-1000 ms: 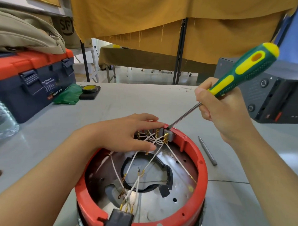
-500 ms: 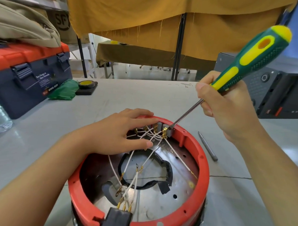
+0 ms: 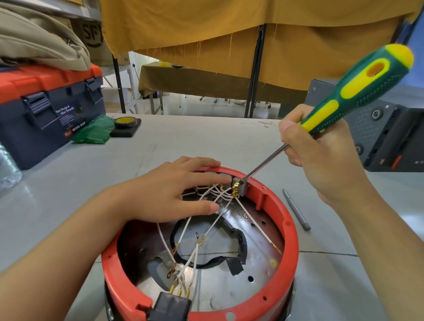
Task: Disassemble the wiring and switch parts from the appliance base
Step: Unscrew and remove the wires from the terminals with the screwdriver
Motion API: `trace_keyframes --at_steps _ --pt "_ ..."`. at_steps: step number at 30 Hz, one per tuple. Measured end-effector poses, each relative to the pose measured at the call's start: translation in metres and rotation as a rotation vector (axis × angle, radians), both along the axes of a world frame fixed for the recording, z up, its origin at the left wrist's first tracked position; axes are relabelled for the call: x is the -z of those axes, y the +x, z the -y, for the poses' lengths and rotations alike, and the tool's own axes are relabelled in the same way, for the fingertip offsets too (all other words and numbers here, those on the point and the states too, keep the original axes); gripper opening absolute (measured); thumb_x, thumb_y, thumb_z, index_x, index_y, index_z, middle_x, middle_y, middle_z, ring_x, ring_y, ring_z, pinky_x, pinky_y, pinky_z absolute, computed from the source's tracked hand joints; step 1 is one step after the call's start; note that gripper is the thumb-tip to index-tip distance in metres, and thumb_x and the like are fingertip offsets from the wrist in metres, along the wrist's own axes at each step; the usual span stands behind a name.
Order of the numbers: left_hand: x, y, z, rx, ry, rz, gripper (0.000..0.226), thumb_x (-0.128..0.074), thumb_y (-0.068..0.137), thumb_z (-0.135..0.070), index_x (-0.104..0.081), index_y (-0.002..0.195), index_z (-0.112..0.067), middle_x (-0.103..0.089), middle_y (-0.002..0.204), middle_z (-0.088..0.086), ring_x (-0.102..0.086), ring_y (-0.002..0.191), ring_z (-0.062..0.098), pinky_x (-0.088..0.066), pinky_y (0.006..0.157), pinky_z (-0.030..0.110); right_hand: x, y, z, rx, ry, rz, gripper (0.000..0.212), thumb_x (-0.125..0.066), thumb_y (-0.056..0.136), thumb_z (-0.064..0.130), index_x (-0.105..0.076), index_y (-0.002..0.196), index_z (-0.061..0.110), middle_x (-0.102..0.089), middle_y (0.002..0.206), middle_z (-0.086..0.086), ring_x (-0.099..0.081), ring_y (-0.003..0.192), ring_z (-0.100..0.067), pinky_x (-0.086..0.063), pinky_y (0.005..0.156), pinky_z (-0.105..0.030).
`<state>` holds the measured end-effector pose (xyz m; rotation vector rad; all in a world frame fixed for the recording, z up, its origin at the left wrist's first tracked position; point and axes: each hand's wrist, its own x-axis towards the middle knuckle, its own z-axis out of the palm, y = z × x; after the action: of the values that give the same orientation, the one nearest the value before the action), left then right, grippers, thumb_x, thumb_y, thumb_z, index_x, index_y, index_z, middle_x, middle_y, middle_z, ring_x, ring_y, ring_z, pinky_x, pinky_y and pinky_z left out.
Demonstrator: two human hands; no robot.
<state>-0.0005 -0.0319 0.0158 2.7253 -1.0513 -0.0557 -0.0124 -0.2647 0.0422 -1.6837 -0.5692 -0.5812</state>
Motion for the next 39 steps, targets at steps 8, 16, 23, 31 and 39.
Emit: trace_keyframes --at_steps 8,16,23,31,39 --pt "-0.001 0.0 0.001 0.0 0.01 -0.011 0.05 -0.035 0.081 -0.065 -0.033 0.131 -0.06 -0.017 0.152 -0.022 -0.017 0.139 0.002 -0.022 0.114 0.039 0.004 0.008 0.003 -0.001 0.175 -0.117 0.02 -0.05 0.08 0.015 -0.043 0.061 0.015 -0.031 0.043 0.011 -0.025 0.037 -0.006 -0.024 0.04 -0.014" --pt "-0.001 -0.001 0.002 -0.002 -0.007 -0.02 0.047 -0.036 0.081 -0.065 -0.037 0.128 -0.059 -0.017 0.151 -0.024 -0.017 0.138 0.0 -0.021 0.114 0.039 0.022 0.013 -0.018 0.001 0.068 -0.148 0.027 -0.052 0.08 0.014 -0.044 0.055 0.019 -0.036 0.047 0.012 -0.032 0.04 -0.003 -0.028 0.042 -0.01" --pt "0.0 0.0 0.001 0.01 -0.015 -0.02 0.045 -0.036 0.085 -0.068 -0.038 0.129 -0.058 -0.017 0.152 -0.023 -0.017 0.138 0.001 -0.021 0.114 0.036 0.009 0.008 -0.001 0.035 0.265 -0.11 0.026 -0.051 0.079 0.014 -0.044 0.054 0.021 -0.031 0.047 0.007 -0.023 0.038 -0.008 -0.022 0.04 -0.015" --pt "-0.001 -0.001 0.001 0.003 -0.016 -0.02 0.052 -0.037 0.079 -0.066 -0.038 0.13 -0.058 -0.017 0.152 -0.023 -0.017 0.139 0.0 -0.02 0.115 0.034 0.007 0.005 0.001 0.05 0.172 -0.044 0.023 -0.05 0.079 0.012 -0.045 0.057 0.017 -0.032 0.042 0.015 -0.027 0.037 -0.005 -0.025 0.041 -0.012" --pt "0.0 -0.001 0.001 0.006 -0.014 -0.023 0.049 -0.037 0.081 -0.067 -0.038 0.13 -0.059 -0.017 0.152 -0.023 -0.016 0.139 -0.001 -0.019 0.115 0.033 0.006 0.001 -0.004 -0.016 0.013 0.067 0.024 -0.053 0.084 0.016 -0.05 0.062 0.024 -0.043 0.047 0.016 -0.039 0.045 -0.002 -0.031 0.048 -0.009"
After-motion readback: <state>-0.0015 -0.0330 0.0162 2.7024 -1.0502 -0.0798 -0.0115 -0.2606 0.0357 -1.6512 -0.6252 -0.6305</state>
